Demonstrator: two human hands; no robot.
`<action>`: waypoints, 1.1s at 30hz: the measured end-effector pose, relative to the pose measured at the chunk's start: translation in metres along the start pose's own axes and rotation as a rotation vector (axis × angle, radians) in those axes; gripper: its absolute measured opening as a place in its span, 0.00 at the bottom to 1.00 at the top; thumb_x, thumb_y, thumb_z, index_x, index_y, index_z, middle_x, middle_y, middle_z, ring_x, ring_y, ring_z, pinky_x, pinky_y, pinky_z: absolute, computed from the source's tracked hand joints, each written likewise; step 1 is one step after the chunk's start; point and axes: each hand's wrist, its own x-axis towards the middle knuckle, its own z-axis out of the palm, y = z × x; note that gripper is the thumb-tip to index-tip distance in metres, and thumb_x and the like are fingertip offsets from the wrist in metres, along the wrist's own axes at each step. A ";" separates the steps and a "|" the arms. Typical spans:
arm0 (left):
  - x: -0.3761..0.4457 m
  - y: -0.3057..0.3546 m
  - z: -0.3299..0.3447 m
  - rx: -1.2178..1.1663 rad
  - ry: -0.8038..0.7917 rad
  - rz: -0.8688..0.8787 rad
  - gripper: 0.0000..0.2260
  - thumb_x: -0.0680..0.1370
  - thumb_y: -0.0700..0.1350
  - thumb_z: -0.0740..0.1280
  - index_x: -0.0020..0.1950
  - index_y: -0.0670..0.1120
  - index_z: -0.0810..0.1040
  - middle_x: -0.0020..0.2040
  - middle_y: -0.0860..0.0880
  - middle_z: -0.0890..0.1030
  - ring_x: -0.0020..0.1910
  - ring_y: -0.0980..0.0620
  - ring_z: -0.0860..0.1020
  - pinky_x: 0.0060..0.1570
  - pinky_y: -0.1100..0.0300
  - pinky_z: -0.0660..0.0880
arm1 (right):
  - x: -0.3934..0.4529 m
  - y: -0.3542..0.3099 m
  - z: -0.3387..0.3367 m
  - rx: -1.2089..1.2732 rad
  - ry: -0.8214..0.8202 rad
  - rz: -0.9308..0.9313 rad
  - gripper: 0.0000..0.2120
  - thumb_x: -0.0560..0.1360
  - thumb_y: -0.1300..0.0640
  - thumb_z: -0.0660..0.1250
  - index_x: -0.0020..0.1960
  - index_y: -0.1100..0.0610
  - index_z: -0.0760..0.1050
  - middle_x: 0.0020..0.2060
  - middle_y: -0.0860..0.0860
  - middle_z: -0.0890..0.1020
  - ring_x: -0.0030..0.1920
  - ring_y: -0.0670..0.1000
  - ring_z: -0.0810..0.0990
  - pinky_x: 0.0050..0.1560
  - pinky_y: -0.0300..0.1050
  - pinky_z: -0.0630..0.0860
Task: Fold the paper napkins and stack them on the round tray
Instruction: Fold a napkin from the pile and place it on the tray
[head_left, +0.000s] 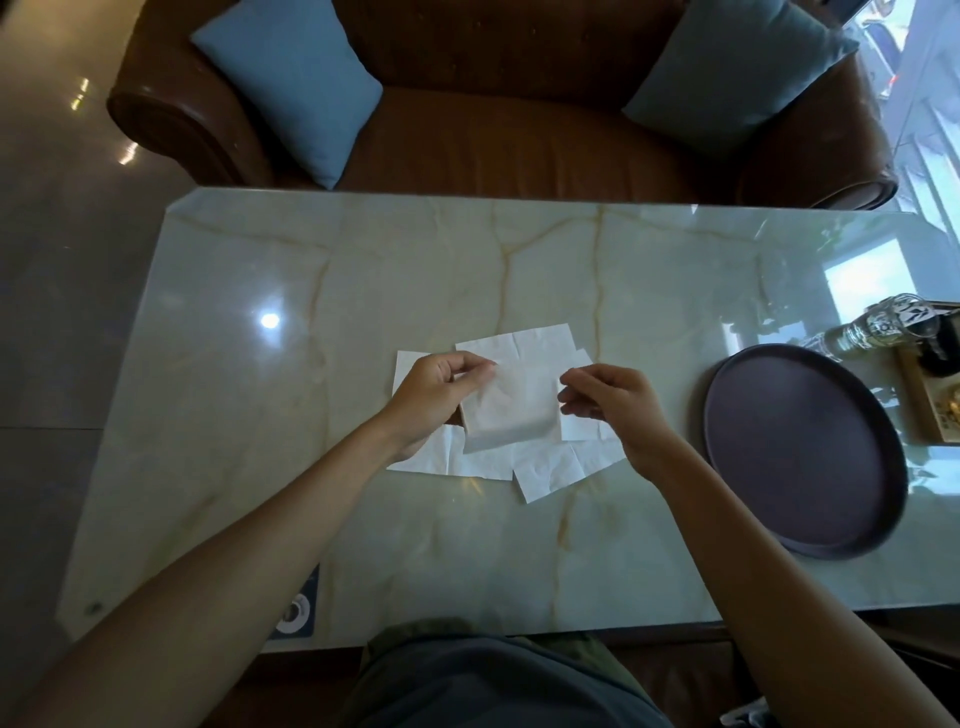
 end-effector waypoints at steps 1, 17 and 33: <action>0.000 0.001 0.000 -0.056 0.009 -0.023 0.07 0.82 0.47 0.68 0.54 0.46 0.84 0.50 0.49 0.84 0.48 0.50 0.81 0.50 0.50 0.77 | -0.001 0.004 -0.002 0.030 -0.003 0.016 0.11 0.81 0.53 0.69 0.52 0.60 0.85 0.46 0.55 0.88 0.47 0.52 0.87 0.63 0.57 0.80; -0.011 -0.016 0.016 0.445 0.039 0.007 0.30 0.71 0.56 0.79 0.70 0.59 0.73 0.63 0.52 0.72 0.57 0.52 0.78 0.53 0.64 0.75 | -0.013 0.027 0.016 0.048 -0.097 0.002 0.22 0.78 0.57 0.72 0.69 0.44 0.75 0.56 0.55 0.86 0.57 0.53 0.84 0.60 0.46 0.78; -0.017 -0.043 0.033 0.582 -0.075 0.047 0.08 0.79 0.48 0.70 0.45 0.45 0.83 0.34 0.55 0.77 0.30 0.61 0.72 0.32 0.68 0.66 | -0.015 0.028 0.014 -0.540 -0.093 -0.131 0.13 0.74 0.53 0.76 0.57 0.49 0.82 0.54 0.47 0.78 0.53 0.47 0.79 0.53 0.39 0.74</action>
